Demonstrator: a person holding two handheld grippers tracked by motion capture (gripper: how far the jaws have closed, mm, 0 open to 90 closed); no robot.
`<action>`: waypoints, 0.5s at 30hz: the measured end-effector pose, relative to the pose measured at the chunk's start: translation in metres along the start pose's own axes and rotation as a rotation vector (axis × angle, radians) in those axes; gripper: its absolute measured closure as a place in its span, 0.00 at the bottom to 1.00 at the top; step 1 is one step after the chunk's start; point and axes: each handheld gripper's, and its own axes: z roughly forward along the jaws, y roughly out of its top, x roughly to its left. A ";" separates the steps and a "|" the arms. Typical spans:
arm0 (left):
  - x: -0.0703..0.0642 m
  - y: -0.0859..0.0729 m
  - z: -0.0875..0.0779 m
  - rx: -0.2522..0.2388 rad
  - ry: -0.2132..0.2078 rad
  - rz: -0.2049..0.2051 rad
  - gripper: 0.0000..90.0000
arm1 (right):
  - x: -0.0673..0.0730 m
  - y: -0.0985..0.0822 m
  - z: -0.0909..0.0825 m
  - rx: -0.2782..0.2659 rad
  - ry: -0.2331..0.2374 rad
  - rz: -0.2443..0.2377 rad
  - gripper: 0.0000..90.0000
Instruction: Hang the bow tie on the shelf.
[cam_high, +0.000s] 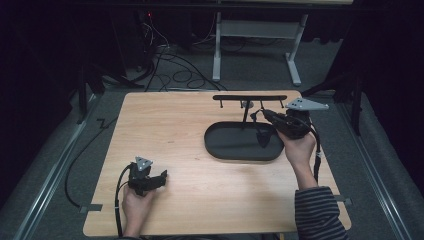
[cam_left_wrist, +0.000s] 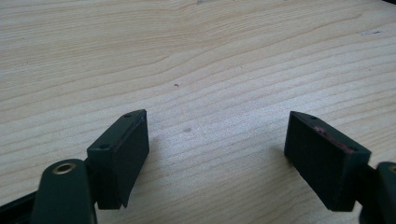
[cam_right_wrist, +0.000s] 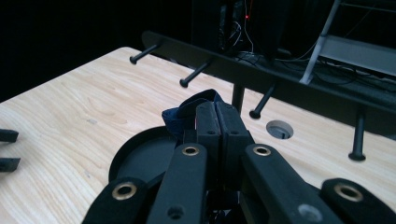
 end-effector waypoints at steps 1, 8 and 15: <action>0.000 0.000 0.000 -0.001 0.001 0.000 0.25 | 0.000 0.002 0.001 0.001 -0.003 0.002 1.00; 0.000 0.000 0.000 0.000 0.000 0.000 0.25 | -0.008 0.009 0.007 0.000 -0.020 0.000 1.00; 0.000 0.000 0.000 0.000 -0.001 -0.001 0.25 | -0.014 0.015 0.019 0.006 -0.047 0.010 1.00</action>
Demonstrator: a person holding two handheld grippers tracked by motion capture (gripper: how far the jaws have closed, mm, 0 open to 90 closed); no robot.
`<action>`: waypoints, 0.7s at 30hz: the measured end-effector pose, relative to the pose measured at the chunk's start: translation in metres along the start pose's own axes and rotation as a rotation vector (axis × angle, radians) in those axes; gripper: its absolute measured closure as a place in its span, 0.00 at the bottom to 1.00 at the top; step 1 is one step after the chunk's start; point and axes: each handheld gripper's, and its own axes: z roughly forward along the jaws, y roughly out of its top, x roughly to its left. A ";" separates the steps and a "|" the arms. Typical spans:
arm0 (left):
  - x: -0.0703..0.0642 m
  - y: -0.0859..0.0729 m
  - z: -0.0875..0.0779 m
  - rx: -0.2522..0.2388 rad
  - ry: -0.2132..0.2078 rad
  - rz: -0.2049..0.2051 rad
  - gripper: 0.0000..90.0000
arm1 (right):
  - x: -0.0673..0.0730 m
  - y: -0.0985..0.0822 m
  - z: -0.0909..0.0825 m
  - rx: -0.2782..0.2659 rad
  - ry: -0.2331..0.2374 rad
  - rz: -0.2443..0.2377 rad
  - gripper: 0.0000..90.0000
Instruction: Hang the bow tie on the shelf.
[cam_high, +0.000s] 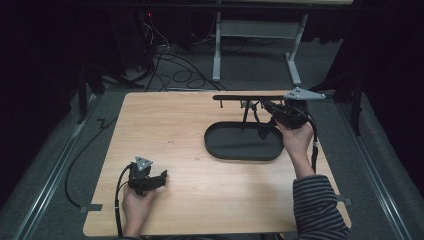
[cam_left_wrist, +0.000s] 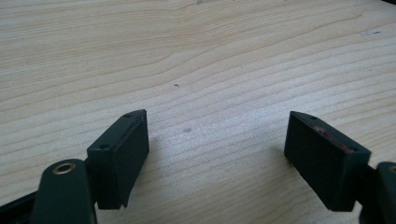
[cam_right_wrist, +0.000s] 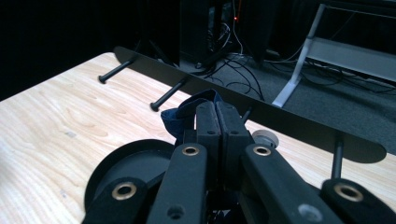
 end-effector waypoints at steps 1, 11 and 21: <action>0.000 0.000 0.000 0.000 0.000 0.000 0.25 | -0.001 0.000 0.002 0.003 -0.007 -0.005 1.00; 0.000 0.000 0.000 0.001 -0.001 0.001 0.25 | -0.015 -0.004 0.016 0.025 -0.043 0.046 1.00; 0.000 0.000 0.000 0.002 0.000 0.003 0.25 | -0.024 -0.011 0.027 0.076 -0.068 0.076 0.96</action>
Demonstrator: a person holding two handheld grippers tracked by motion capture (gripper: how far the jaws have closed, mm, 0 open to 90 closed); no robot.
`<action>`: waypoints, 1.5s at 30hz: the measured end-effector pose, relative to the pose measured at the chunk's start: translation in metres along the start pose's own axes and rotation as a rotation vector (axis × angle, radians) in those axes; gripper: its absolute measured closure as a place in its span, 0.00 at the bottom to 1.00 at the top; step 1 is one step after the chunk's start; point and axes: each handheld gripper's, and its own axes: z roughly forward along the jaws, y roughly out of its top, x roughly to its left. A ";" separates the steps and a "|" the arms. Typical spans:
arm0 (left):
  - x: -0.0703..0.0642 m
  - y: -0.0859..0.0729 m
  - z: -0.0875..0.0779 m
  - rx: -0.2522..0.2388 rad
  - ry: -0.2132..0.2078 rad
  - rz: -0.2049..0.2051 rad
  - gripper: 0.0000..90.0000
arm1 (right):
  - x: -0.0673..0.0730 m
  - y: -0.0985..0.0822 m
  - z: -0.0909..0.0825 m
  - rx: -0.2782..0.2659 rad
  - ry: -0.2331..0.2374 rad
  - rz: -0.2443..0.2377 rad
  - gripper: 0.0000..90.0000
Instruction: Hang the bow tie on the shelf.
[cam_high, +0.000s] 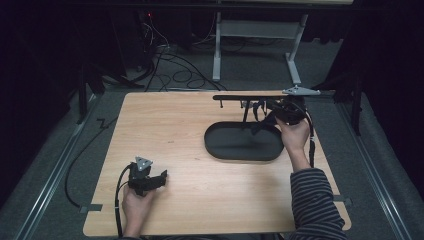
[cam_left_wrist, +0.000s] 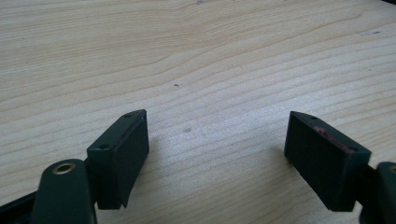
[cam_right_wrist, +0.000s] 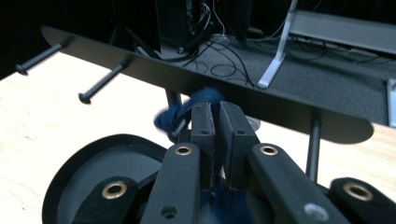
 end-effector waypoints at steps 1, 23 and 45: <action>0.000 0.000 0.000 0.000 0.000 0.000 0.25 | -0.001 0.000 0.001 0.001 0.000 0.000 0.96; -0.001 0.000 0.000 -0.003 0.004 0.000 0.25 | -0.006 -0.003 -0.022 -0.040 0.032 0.044 0.77; -0.001 0.000 0.000 0.001 0.005 0.001 0.25 | -0.015 -0.024 -0.053 -0.043 0.087 0.106 0.62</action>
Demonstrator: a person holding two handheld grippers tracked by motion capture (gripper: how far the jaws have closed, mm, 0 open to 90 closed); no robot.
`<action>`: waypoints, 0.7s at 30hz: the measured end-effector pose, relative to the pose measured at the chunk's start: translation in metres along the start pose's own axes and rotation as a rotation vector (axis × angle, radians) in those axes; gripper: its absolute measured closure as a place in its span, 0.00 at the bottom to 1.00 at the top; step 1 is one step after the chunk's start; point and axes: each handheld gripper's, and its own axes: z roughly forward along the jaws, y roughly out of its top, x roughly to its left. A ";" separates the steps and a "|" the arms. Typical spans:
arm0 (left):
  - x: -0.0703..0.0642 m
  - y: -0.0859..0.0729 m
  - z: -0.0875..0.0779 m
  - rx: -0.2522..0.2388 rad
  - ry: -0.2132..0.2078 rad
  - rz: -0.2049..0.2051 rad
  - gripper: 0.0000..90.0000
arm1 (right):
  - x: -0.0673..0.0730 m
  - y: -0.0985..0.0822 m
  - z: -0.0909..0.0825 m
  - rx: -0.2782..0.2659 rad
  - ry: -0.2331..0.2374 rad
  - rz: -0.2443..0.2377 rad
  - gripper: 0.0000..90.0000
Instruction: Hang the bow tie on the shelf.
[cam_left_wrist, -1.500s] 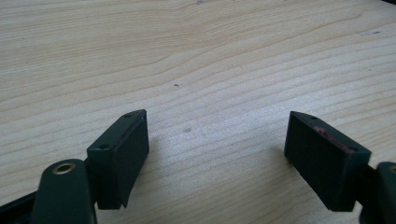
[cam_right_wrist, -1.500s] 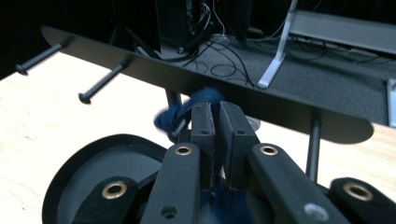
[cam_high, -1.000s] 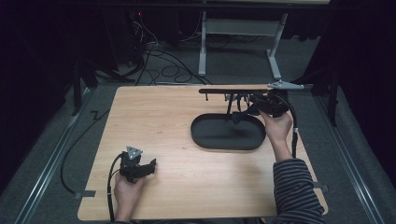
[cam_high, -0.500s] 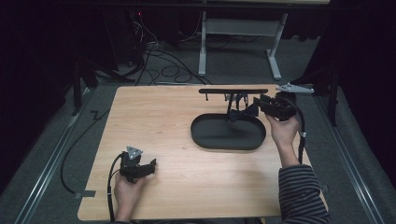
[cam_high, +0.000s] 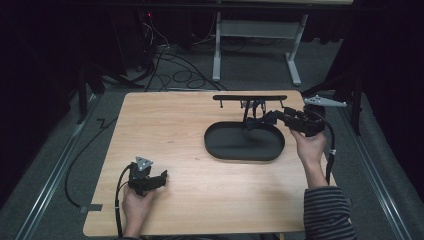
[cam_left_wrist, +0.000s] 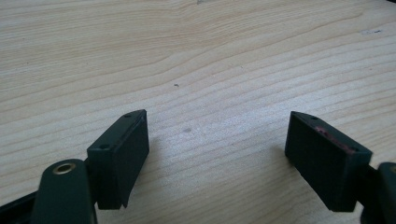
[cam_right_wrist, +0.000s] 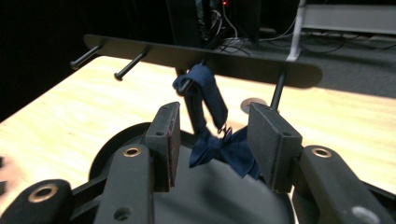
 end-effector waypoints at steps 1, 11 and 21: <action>0.000 0.000 0.000 0.000 0.000 0.000 0.25 | 0.000 -0.002 -0.001 0.000 0.003 0.004 0.62; 0.000 0.000 0.000 -0.001 0.000 -0.001 0.25 | -0.001 -0.017 -0.015 -0.015 0.005 0.016 0.60; 0.000 0.000 0.000 -0.002 0.002 0.000 0.25 | -0.003 -0.030 -0.033 -0.041 0.005 0.024 0.59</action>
